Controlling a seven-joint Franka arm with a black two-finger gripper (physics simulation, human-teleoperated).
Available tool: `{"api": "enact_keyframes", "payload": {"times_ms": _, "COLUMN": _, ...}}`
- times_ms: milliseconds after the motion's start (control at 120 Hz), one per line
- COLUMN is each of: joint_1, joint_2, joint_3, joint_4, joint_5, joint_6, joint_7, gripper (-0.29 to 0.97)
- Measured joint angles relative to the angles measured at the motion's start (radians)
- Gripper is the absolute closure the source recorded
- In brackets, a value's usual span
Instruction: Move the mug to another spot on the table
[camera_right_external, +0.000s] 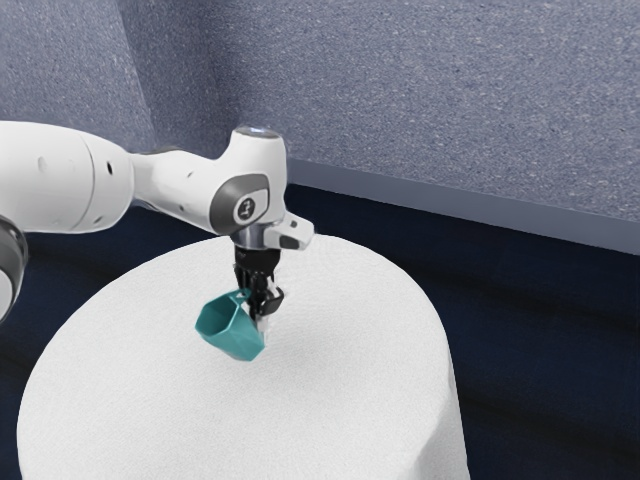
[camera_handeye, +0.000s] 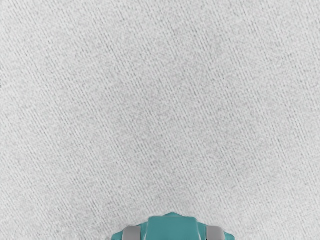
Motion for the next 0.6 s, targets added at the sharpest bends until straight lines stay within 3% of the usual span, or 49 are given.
{"api": "enact_keyframes", "payload": {"times_ms": 600, "joint_1": 0.002, "joint_2": -0.034, "joint_3": 0.101, "joint_4": -0.141, "joint_5": 0.009, "joint_6": 0.049, "joint_7": -0.070, "gripper": 0.78}}
